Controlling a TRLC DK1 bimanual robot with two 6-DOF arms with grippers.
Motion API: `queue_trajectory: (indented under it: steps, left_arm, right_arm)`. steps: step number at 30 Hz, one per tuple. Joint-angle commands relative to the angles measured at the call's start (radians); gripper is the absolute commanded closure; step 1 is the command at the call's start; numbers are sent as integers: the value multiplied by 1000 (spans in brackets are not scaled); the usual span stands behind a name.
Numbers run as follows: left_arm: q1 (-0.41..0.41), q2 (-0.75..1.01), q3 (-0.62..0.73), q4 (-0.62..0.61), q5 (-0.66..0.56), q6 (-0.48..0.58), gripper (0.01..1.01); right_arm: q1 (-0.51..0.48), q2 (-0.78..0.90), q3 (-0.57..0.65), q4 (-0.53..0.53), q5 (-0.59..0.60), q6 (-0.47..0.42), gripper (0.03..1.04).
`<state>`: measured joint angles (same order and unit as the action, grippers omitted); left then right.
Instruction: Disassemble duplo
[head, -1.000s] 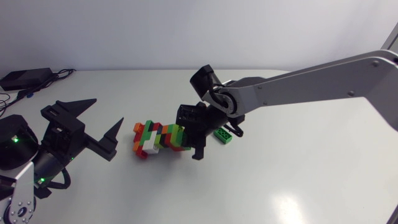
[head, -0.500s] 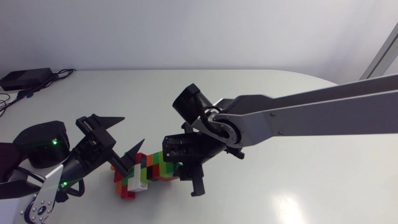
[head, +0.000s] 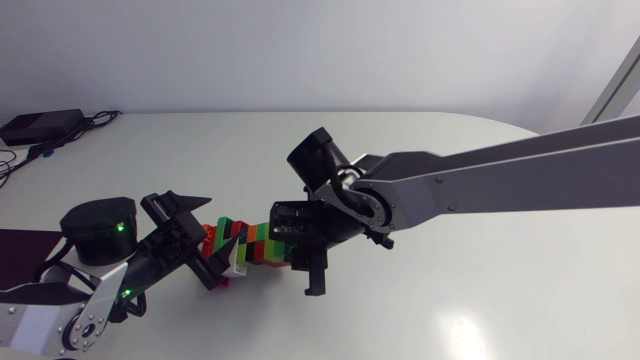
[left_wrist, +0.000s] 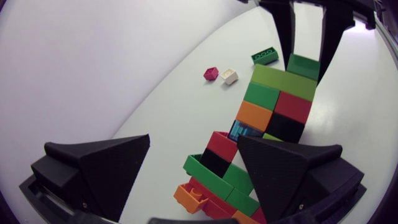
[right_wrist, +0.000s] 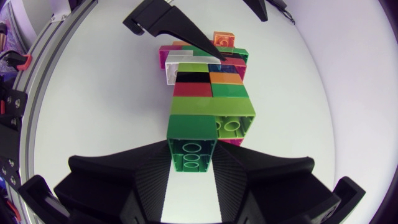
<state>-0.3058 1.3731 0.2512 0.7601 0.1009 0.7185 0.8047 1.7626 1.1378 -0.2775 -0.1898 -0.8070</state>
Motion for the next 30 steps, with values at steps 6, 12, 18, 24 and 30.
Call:
queue_trajectory:
  steps: [6, 12, 18, 24, 30]
  left_arm:
    - [-10, 158, 83, 16, -93, 55, 48]
    - [-16, 196, 97, 16, -106, 67, 48]
    - [-19, 211, 103, 16, -119, 68, 48]
    - [-19, 213, 105, 16, -119, 68, 48]
    - [-21, 213, 105, 16, -119, 68, 48]
  right_arm:
    - [-32, 3, -15, 18, 3, -4, 766]
    - [-50, -26, -24, -2, 3, -27, 766]
    - [-71, -49, -29, -29, 1, -43, 766]
    - [-52, -45, -67, -109, 1, -149, 766]
    - [-41, -41, -89, -172, 12, -210, 767]
